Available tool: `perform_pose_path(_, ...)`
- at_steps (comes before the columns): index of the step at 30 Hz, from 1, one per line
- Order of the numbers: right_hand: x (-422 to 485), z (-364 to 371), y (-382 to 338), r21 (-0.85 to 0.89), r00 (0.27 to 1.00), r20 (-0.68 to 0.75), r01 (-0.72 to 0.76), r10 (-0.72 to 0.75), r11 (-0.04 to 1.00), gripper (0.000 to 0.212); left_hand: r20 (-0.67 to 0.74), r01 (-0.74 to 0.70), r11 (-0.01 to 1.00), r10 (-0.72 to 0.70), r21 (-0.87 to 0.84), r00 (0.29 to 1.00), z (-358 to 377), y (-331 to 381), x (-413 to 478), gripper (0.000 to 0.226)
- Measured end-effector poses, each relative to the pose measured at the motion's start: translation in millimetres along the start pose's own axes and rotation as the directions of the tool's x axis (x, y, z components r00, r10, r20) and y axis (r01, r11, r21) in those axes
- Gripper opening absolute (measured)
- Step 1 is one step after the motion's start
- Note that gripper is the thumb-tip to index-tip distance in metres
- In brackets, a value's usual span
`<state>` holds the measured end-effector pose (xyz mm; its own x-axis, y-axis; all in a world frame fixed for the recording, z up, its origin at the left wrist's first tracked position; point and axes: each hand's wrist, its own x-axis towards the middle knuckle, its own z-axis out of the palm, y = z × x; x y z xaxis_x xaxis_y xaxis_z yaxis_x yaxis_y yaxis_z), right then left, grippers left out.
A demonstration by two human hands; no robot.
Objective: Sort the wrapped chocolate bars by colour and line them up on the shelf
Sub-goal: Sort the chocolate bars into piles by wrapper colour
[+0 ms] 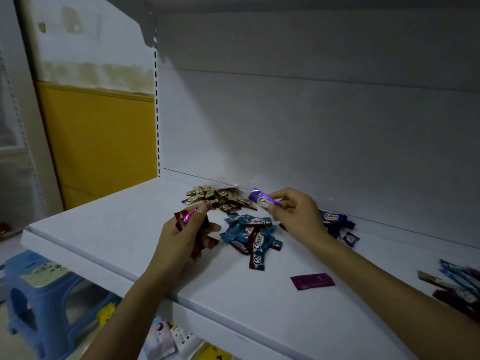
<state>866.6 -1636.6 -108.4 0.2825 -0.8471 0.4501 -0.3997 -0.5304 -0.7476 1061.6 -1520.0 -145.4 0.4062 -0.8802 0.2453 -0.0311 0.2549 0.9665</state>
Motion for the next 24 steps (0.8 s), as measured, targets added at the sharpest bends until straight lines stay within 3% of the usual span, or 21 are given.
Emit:
perform_pose_path(2, 11, -28, 26, -0.211, 0.972, -0.230, -0.009, -0.040, 0.978, 0.011, 0.034, -0.017, 0.998, 0.016, 0.054, 0.999, 2, 1, -2, 0.041)
perform_pose_path(4, 16, -56, 54, -0.388, 0.926, -0.363, -0.050, -0.102, 0.920, 0.008, 0.057, -0.030, 0.995, 0.025, 0.095, 0.998, 4, 1, -2, 0.041)
perform_pose_path(6, 17, -75, 78, -0.595, 0.945, -0.292, -0.060, -0.145, 0.802, 0.009, 0.074, -0.032, 0.993, 0.024, 0.116, 0.997, 5, 2, -3, 0.041)
perform_pose_path(8, 17, -81, 93, -0.715, 0.987, -0.150, -0.064, -0.064, 0.696, 0.007, 0.085, -0.030, 0.993, 0.020, 0.118, 0.996, 5, 2, -3, 0.040)
perform_pose_path(11, 17, -84, 95, -0.739, 0.992, -0.118, -0.112, 0.037, 0.664, 0.019, 0.100, -0.036, 0.993, 0.025, 0.114, 0.995, 4, 2, -3, 0.039)
perform_pose_path(14, 14, -74, 78, -0.810, 0.991, -0.102, -0.030, -0.091, 0.586, 0.022, 0.129, -0.052, 0.990, 0.034, 0.133, 0.991, 5, 3, -4, 0.040)
perform_pose_path(16, 9, -54, 55, -0.711, 0.986, -0.028, 0.096, -0.164, 0.697, 0.016, 0.138, -0.052, 0.989, 0.033, 0.140, 0.990, 5, 4, -5, 0.039)
perform_pose_path(19, -7, -14, 12, -0.419, 0.958, 0.163, 0.283, -0.235, 0.862, 0.017, 0.139, -0.038, 0.987, 0.016, 0.157, 0.990, 5, 5, -5, 0.039)
perform_pose_path(22, -20, 24, -25, -0.242, 0.876, 0.311, 0.448, -0.368, 0.861, 0.036, 0.160, -0.057, 0.986, 0.032, 0.157, 0.987, 4, 5, -7, 0.033)
perform_pose_path(24, -22, 42, -41, -0.119, 0.827, 0.353, 0.503, -0.436, 0.856, 0.036, 0.164, -0.077, 0.988, 0.055, 0.132, 0.985, 4, 6, -8, 0.031)
